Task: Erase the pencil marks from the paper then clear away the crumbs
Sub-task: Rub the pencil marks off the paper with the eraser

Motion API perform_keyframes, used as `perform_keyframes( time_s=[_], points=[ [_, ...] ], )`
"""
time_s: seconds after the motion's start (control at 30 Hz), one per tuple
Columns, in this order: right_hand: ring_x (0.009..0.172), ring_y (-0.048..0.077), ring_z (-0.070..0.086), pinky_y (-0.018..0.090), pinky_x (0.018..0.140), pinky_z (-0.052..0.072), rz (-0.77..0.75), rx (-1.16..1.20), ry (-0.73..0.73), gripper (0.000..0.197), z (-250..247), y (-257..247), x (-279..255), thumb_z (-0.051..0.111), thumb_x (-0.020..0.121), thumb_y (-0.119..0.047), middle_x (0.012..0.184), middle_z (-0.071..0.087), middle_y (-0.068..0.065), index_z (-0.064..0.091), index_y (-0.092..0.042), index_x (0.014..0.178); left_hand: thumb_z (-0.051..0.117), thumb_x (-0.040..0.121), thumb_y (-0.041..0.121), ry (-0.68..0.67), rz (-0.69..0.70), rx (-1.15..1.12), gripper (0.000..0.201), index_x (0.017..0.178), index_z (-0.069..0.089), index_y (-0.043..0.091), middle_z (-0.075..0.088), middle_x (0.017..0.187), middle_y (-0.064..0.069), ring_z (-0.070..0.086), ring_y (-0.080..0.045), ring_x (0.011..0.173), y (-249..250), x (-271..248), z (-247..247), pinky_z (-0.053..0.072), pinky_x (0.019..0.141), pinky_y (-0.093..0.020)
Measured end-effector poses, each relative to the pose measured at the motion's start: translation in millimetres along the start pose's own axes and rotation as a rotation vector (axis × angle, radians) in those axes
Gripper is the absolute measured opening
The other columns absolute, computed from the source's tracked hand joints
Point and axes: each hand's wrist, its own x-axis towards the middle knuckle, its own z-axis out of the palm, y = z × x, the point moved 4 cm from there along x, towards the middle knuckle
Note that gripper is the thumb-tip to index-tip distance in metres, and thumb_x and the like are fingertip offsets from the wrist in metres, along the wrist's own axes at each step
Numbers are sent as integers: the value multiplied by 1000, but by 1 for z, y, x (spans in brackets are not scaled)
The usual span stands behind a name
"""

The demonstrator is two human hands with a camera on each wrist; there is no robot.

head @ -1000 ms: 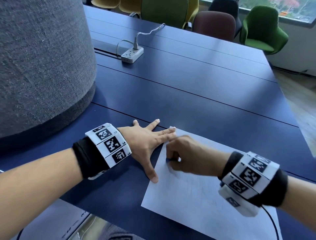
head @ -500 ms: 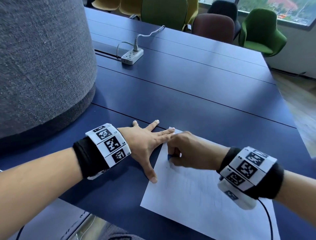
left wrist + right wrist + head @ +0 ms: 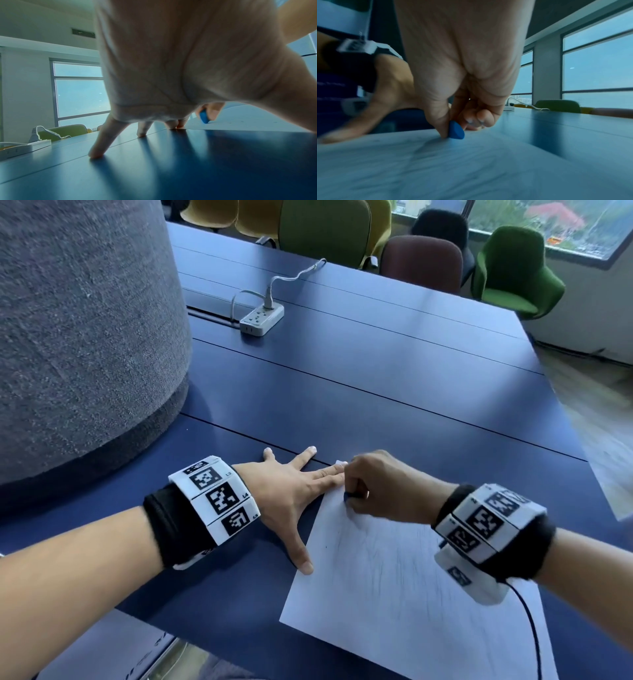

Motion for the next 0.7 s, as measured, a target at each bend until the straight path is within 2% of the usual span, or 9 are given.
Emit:
perform_keyframes(
  time_s=[0.07, 0.1, 0.13, 0.23, 0.3, 0.4, 0.53, 0.63, 0.7],
  points=[
    [64, 24, 56, 3, 67, 39, -33, 27, -93, 7, 7, -11, -9, 66, 76, -7, 70, 64, 8, 62, -2, 71, 76, 52, 78, -4, 0, 4, 144, 143, -31, 48, -34, 149, 35, -34, -19, 143, 0, -1, 0, -4, 104, -79],
    [64, 24, 56, -2, 66, 34, -41, 25, -117, 7, 7, -11, -9, 66, 76, -6, 70, 65, 10, 64, 0, 73, 76, 53, 78, -4, -1, 4, 144, 143, -31, 48, -34, 149, 35, -35, -19, 143, 0, 0, 0, -4, 104, -79],
    [63, 24, 56, 0, 65, 36, -38, 10, -104, 8, 4, -8, -5, 67, 76, -7, 70, 66, 10, 65, 0, 74, 77, 53, 78, -3, -1, 0, 143, 143, -30, 48, -33, 149, 34, -34, -19, 143, 0, 0, -1, -4, 104, -79],
    [64, 23, 54, 29, 61, 47, 40, -34, 29, 8, -11, 15, 15, 66, 74, -12, 71, 65, 8, 65, -4, 73, 76, 52, 79, -4, -5, 0, 144, 147, -27, 44, -33, 148, 36, -35, -18, 142, -1, 1, 0, -4, 104, -79],
    [64, 21, 53, 30, 61, 47, 56, -30, 48, 7, -11, 19, 17, 65, 74, -12, 70, 63, 6, 64, -6, 72, 75, 52, 79, -5, -6, 3, 144, 147, -27, 43, -33, 147, 37, -35, -18, 142, -2, 1, 1, -3, 104, -80],
    [58, 18, 52, 35, 67, 53, -28, 7, -58, 7, 1, 0, 4, 66, 74, -11, 62, 58, 0, 63, -7, 69, 77, 52, 77, 1, 9, -8, 142, 146, -26, 49, -31, 150, 35, -34, -21, 143, 0, -1, 1, -5, 103, -80],
    [62, 21, 51, 32, 61, 47, 12, -49, -8, 7, -9, 9, 14, 65, 74, -11, 67, 61, 5, 64, -6, 71, 76, 52, 78, -2, -2, 0, 144, 146, -27, 46, -32, 149, 36, -34, -19, 143, -1, 0, 0, -3, 103, -80],
    [61, 17, 50, 28, 61, 47, 11, -33, 26, 8, -5, 9, 11, 65, 74, -10, 66, 56, -2, 60, -12, 67, 77, 51, 78, 4, -3, -1, 144, 146, -27, 48, -32, 149, 36, -34, -19, 143, -1, 0, 0, -3, 103, -80],
    [56, 14, 50, 7, 64, 41, -48, 30, -48, 8, 7, -5, -2, 66, 73, -7, 63, 56, -4, 60, -9, 68, 77, 51, 78, 1, 1, -3, 143, 140, -32, 52, -33, 149, 36, -34, -20, 143, 0, -1, 0, -3, 103, -80]
  ],
)
